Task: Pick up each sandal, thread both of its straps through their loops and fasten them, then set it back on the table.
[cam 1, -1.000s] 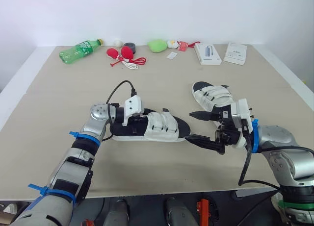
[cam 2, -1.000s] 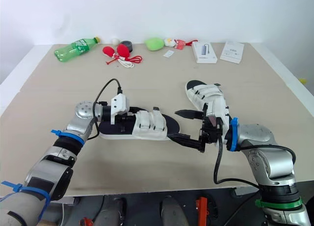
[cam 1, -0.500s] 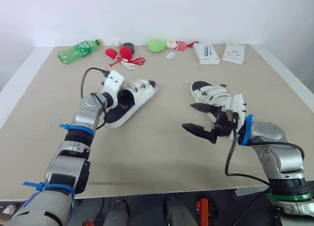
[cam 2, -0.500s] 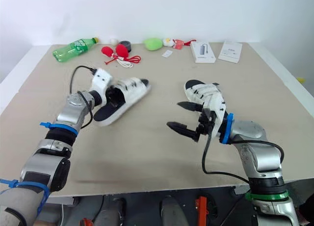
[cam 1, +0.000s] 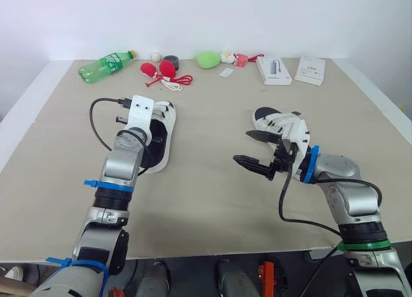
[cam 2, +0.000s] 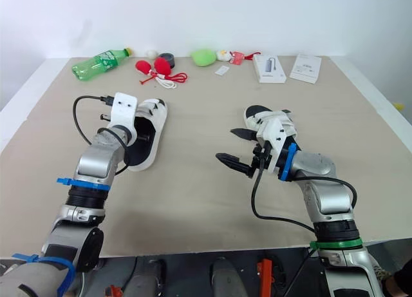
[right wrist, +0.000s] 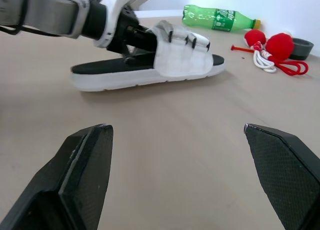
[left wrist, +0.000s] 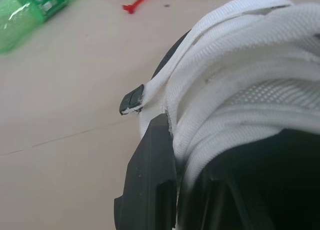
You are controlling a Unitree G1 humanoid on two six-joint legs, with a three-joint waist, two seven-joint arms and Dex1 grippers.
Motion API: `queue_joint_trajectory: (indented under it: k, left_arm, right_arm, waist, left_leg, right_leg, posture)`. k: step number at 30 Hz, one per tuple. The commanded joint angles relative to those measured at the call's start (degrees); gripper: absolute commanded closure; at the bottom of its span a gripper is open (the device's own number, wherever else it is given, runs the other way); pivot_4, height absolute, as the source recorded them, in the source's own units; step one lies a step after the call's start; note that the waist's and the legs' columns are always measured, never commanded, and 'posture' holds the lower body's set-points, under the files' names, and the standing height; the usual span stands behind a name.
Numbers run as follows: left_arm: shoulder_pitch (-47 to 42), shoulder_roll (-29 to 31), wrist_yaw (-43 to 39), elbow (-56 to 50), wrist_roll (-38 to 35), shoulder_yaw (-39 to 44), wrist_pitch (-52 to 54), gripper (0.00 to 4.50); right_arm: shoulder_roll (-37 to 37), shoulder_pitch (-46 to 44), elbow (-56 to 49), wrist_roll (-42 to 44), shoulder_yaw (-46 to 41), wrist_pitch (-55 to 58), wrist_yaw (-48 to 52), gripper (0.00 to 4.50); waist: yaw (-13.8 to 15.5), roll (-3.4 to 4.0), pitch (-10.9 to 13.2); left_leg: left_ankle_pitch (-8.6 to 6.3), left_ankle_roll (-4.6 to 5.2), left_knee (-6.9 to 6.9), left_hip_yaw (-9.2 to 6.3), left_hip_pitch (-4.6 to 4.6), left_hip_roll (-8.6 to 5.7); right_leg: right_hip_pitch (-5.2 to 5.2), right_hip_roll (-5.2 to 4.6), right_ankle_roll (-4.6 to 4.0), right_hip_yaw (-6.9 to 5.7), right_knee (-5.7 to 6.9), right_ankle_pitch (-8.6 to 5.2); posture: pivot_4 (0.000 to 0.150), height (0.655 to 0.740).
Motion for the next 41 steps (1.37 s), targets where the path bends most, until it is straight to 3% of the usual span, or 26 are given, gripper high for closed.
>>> queue_joint_trajectory:
  k: [1, 6, 11, 13, 16, 23, 29, 35, 41]
  left_arm:
    - [0.5, 1.22, -1.43, -4.31, 1.13, -1.25, 1.01, 4.46]
    - [0.96, 1.07, -2.11, -4.2, 1.16, -1.39, 2.26, 4.46]
    - [1.04, 0.67, -4.32, -5.05, -0.88, -0.14, 3.24, 2.27]
    - [1.19, 0.83, -5.82, -5.98, -2.1, 0.29, 3.12, 1.1]
    - [2.05, 1.21, -9.13, -8.96, -5.37, 1.76, 3.68, 0.09]
    - [10.52, 10.84, -30.06, -20.58, -19.36, 7.35, -2.86, 0.09]
    - [14.97, 17.97, -50.61, -18.02, -28.71, 9.69, -16.13, 0.09]
    - [14.2, 18.35, -60.81, -14.07, -24.86, -1.26, -25.98, 0.09]
    - [13.16, 16.6, -62.4, -14.62, -24.72, -5.68, -26.33, 0.09]
  right_arm:
    - [-0.31, -1.31, 0.0, 1.01, -1.21, -0.33, 0.71, 0.0]
    - [-0.57, -1.39, -0.11, 1.94, -1.58, 0.62, 1.33, 0.0]
    - [-0.45, -0.8, -0.53, 1.96, -1.31, 0.63, 1.7, 0.0]
    - [-0.53, -0.73, -0.5, 1.73, -1.14, 0.43, 1.88, 0.0]
    - [-0.55, -0.62, -0.54, 1.7, -1.17, 0.47, 1.92, 0.0]
    - [-3.04, 2.7, -2.85, 1.9, -2.48, -0.03, 3.48, 0.0]
    - [-7.81, 7.05, -6.06, 5.47, -4.85, 0.72, 9.0, 0.0]
    - [-11.98, 11.17, -6.14, 5.36, -6.21, -0.18, 12.29, 0.0]
    - [-12.16, 13.0, -7.16, 5.3, -7.39, -0.18, 11.06, 0.0]
  waist:
    - [0.01, 0.0, 0.0]
    - [0.01, 0.0, 0.0]
    - [0.01, 0.0, 0.0]
    - [0.01, 0.0, 0.0]
    - [0.01, 0.0, 0.0]
    - [-0.13, 0.01, 0.0]
    - [0.04, 0.02, 0.0]
    - [0.11, 0.01, -0.01]
    - [-0.16, 0.04, -0.01]
  left_leg:
    - [0.03, -0.05, 0.0, 0.0, 0.01, 0.0]
    - [0.1, -0.17, 0.03, 0.0, 0.0, 0.0]
    - [0.11, -0.17, 0.02, 0.0, 0.01, 0.0]
    - [0.11, -0.17, 0.02, 0.0, 0.01, 0.0]
    - [0.11, -0.17, 0.02, 0.0, 0.0, 0.0]
    - [0.11, -0.17, -0.05, 0.03, 0.01, 0.07]
    - [0.11, -0.17, -0.01, 0.07, 0.06, 0.08]
    - [0.11, -0.16, 0.23, 0.21, 0.08, 0.08]
    - [0.12, -0.15, 0.19, 0.21, 0.09, 0.19]
  right_leg:
    - [0.02, 0.0, 0.07, 0.0, 0.0, -0.02]
    - [0.04, -0.01, 0.16, 0.0, 0.0, 0.04]
    - [0.04, -0.01, 0.16, 0.0, 0.0, 0.04]
    - [0.04, -0.01, 0.16, 0.0, 0.0, 0.03]
    - [0.04, -0.02, 0.15, 0.0, 0.0, 0.04]
    - [-0.01, 0.0, 0.08, 0.0, 0.0, 0.01]
    - [0.04, -0.01, 0.06, 0.0, 0.0, -0.01]
    - [0.21, -0.08, -0.08, 0.0, -0.04, -0.09]
    - [0.13, 0.02, 0.0, 0.0, 0.0, 0.0]
  posture:
    - [0.15, 0.74]
    - [0.15, 0.74]
    - [0.15, 0.74]
    - [0.15, 0.74]
    - [0.15, 0.74]
    - [0.15, 0.74]
    - [0.15, 0.74]
    - [0.15, 0.74]
    - [0.15, 0.74]
